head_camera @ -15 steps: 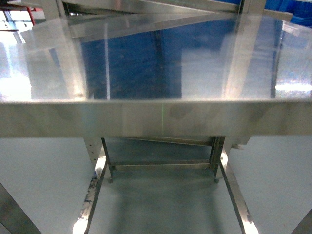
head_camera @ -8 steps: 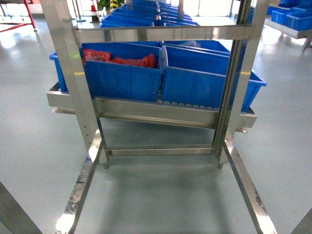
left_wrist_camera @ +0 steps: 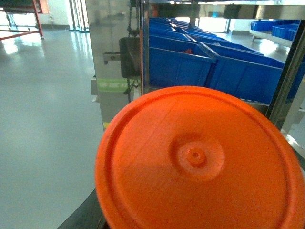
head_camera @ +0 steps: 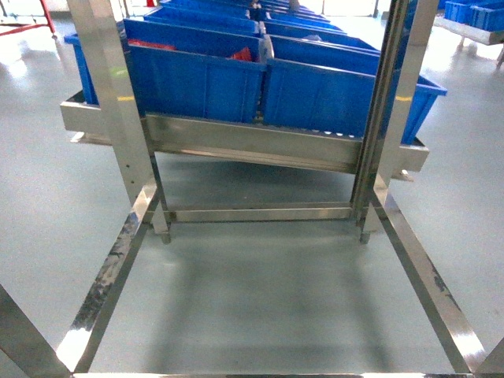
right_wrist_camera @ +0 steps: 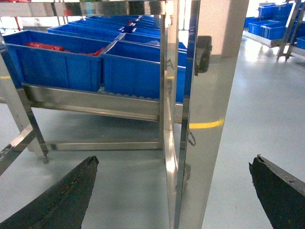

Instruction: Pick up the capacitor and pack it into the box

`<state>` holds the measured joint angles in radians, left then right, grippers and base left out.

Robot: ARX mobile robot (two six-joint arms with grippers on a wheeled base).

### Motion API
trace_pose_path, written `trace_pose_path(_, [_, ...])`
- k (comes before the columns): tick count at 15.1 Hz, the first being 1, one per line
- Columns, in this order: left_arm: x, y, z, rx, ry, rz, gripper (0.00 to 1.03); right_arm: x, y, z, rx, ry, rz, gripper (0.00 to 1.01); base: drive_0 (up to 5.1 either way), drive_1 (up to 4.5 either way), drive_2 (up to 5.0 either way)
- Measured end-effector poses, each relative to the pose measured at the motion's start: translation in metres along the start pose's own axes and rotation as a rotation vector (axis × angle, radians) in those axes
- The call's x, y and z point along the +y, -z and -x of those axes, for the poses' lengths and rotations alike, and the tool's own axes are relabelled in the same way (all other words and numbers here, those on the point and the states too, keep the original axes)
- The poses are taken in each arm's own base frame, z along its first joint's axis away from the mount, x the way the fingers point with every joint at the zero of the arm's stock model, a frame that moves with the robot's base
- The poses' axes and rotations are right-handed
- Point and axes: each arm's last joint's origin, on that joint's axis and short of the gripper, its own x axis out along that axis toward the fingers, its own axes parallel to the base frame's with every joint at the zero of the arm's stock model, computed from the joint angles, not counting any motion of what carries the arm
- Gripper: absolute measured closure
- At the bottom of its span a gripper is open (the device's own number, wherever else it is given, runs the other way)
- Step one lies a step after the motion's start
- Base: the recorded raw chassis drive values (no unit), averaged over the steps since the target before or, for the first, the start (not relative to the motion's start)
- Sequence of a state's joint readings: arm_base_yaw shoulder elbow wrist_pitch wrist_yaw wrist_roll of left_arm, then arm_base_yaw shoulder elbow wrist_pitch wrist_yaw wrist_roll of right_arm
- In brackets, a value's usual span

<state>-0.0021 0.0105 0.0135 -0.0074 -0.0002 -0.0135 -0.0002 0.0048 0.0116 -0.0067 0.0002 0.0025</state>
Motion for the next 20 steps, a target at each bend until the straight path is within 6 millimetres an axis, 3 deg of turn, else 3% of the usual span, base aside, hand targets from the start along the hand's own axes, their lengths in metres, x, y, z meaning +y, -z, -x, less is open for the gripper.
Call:
trace_pose_path(4, [0.0000, 0.0000, 0.0000, 0.000, 0.000, 0.000, 0.59, 0.0000, -0.0002, 0.0000, -0.002, 0.000, 0.000, 0.03, 0.0, 0.00, 0.0])
trace_pose_path(20, [0.0000, -0.0005, 0.0000, -0.005, 0.000, 0.000, 0.59, 0.0000, -0.0002, 0.0000, -0.002, 0.000, 0.000, 0.03, -4.9, 2.52, 2.5])
